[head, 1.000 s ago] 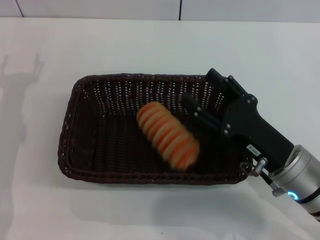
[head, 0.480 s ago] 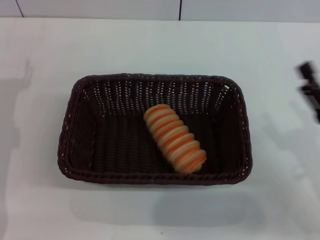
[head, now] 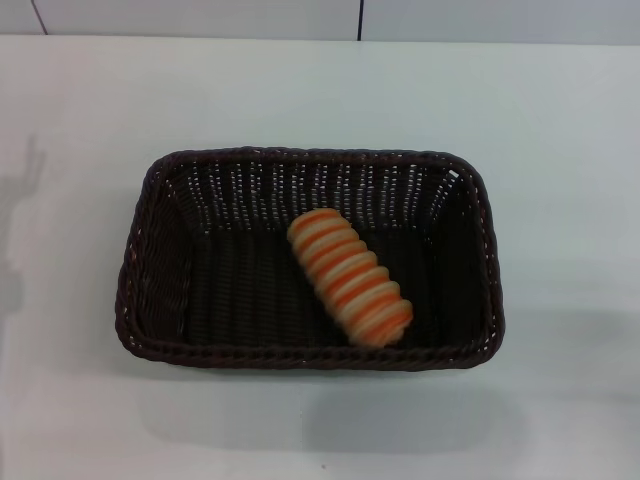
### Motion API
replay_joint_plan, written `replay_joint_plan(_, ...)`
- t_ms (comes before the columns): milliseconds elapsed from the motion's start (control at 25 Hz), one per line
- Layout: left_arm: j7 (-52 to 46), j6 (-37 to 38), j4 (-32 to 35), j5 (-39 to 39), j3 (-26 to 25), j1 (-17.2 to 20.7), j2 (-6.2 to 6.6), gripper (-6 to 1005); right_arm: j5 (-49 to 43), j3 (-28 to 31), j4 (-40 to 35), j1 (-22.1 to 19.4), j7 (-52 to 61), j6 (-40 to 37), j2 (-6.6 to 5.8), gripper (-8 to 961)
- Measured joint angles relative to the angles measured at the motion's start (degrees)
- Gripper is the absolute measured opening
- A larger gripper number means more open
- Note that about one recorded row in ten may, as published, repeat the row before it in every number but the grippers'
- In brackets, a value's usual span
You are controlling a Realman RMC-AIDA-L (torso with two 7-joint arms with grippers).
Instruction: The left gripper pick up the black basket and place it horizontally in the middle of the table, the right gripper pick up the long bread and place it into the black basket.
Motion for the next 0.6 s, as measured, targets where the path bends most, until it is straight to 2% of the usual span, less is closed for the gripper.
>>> replay_joint_plan(600, -0.7, 0.1, 0.0, -1.5, 0.0, 1.7, -0.23, 834, 7.2, 0.2, 1.5, -2.1, 0.7, 0.4, 0.08, 838)
